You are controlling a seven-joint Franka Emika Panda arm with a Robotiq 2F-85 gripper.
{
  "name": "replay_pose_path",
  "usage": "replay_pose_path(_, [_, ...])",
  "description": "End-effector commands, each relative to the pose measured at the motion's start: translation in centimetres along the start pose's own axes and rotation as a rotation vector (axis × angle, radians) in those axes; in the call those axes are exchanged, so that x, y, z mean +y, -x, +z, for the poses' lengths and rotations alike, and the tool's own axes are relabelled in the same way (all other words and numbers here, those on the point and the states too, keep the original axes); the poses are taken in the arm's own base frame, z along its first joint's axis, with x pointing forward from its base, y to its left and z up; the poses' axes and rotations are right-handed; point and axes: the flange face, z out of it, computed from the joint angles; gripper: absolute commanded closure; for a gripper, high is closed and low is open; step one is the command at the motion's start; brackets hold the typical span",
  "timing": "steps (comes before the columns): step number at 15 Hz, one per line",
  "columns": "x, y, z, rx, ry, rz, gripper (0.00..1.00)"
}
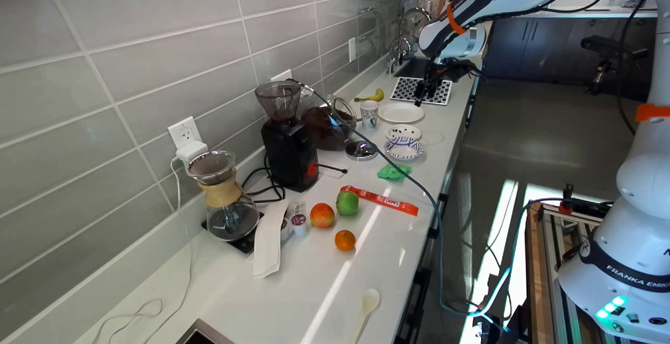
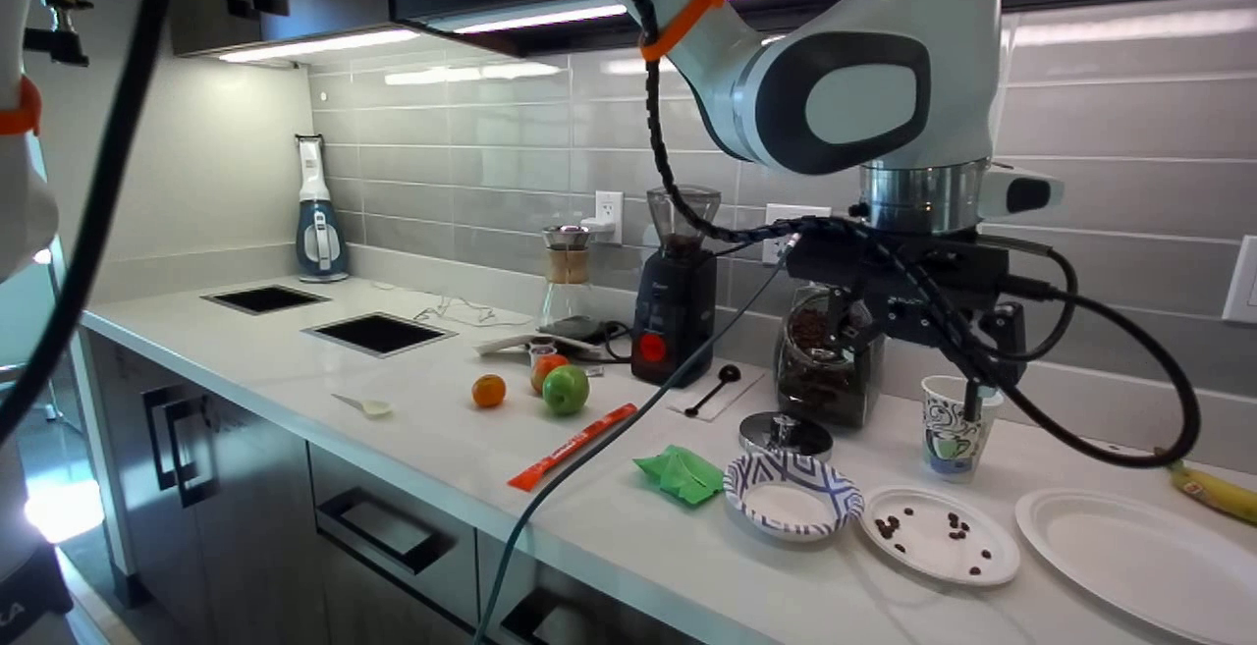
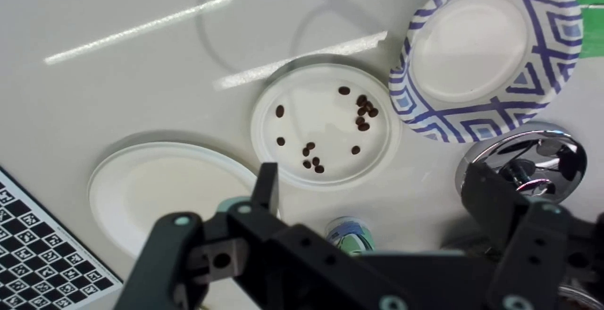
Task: Pour the contents from the bowl to the plate
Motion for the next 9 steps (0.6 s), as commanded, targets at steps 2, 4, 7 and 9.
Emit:
replay_pose_path(2, [-0.38, 1.18, -1.59, -0.004, 0.015, -0.092, 0.00])
replay_pose_path(4, [-0.03, 0.28, -1.22, 0.005, 0.010, -0.063, 0.00])
replay_pose_path(7, [-0.04, 0.36, -1.53, 0.007, 0.012, -0.072, 0.00])
replay_pose_path(9, [-0.06, 0.38, -1.50, 0.007, 0.012, -0.073, 0.00])
